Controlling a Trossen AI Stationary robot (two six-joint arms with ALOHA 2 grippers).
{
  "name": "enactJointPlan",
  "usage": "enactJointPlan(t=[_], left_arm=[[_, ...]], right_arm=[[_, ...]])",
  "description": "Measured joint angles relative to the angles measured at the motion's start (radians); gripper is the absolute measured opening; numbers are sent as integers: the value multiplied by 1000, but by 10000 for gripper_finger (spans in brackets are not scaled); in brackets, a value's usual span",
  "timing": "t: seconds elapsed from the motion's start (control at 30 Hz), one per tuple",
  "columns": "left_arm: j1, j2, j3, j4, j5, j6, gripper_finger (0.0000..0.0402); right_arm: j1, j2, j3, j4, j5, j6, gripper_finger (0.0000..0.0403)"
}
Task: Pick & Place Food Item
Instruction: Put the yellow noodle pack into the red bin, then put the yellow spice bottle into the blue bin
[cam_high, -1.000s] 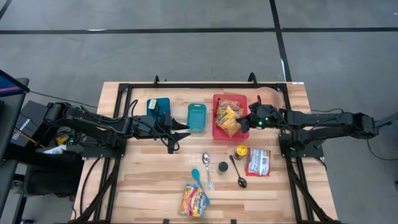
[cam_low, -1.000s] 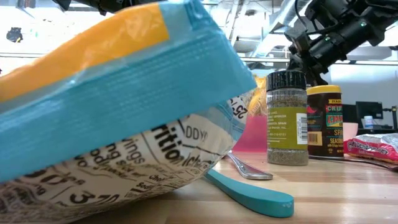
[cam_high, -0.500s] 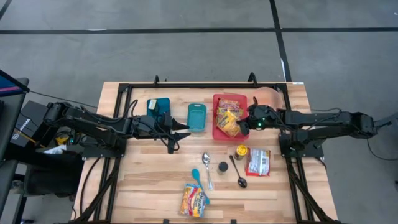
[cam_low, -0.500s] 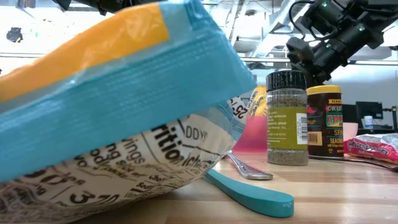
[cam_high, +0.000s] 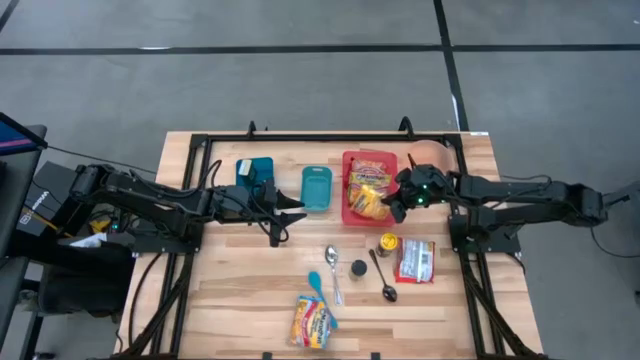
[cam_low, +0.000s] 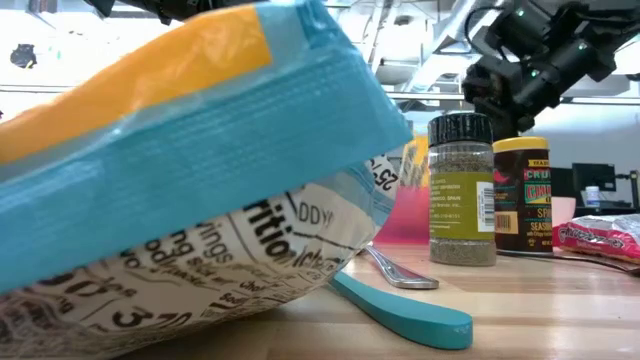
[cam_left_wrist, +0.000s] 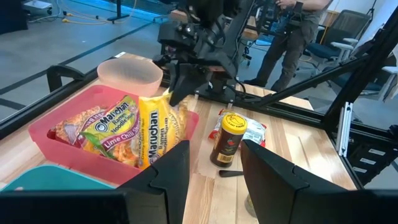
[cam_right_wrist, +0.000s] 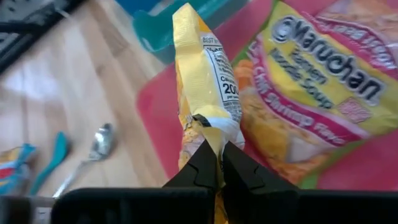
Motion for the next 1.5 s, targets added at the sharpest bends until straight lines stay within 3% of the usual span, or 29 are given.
enactJointPlan(t=[0.33,0.83,1.2,1.5], left_arm=[[0,0,0,0,0,0,140],[0,0,0,0,0,0,140],[0,0,0,0,0,0,140],[0,0,0,-1,0,0,140]], right_arm=[[-88,1,0,-5,-1,-48,15],[-102,129,0,50,2,-93,131],[-103,50,0,2,1,-99,221],[-103,-80,0,-26,-2,-84,234]])
